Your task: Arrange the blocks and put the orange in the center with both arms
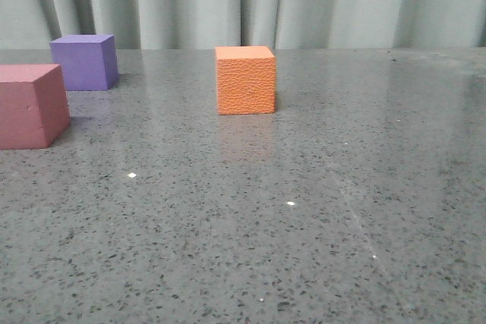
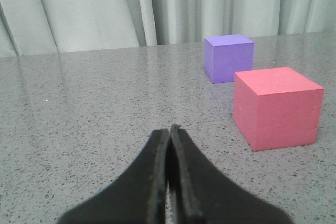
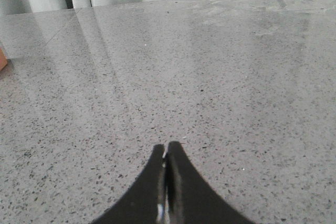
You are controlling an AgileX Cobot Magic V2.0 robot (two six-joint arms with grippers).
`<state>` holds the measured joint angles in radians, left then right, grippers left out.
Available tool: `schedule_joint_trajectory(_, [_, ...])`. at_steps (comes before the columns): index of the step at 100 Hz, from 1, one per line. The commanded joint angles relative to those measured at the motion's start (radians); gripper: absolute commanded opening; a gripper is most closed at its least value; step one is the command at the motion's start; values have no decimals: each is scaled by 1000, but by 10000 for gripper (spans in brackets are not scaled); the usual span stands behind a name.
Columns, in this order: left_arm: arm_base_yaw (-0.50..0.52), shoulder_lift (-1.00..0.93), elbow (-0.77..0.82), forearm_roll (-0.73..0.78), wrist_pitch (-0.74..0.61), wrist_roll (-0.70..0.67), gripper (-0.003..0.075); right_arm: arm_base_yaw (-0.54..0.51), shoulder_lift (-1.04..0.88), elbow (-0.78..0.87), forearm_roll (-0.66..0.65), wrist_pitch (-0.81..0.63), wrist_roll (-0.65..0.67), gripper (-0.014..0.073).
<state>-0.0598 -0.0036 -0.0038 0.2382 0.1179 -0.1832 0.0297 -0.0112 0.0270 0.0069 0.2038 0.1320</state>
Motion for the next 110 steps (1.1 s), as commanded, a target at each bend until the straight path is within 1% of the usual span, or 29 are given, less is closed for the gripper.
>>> schedule_joint_trajectory(1, [1, -35, 54, 0, -82, 1, -19, -7, -21, -14, -16, -91, -10, -67])
schedule_joint_trajectory(70, [1, -35, 54, 0, -88, 1, -19, -7, -21, -14, -16, -91, -10, -67])
schedule_joint_trajectory(77, [1, -35, 54, 4, -124, 1, -19, -7, -21, -14, -16, -91, -10, -67])
schedule_joint_trajectory(88, [-2, -33, 49, 20, -328, 1, -19, -7, -21, -14, -16, -91, -10, -67])
schedule_joint_trajectory(91, [-2, -33, 41, 32, -345, 1, -19, -7, -21, -14, -16, -91, -10, -67])
schedule_joint_trajectory(98, [-2, -16, -4, 32, -314, -3, -19, -7, -21, -14, -16, -91, -10, -67])
schedule_joint_trajectory(110, [-3, 71, -144, 4, -124, -30, -19, -7, -21, -14, -16, -91, -10, -67])
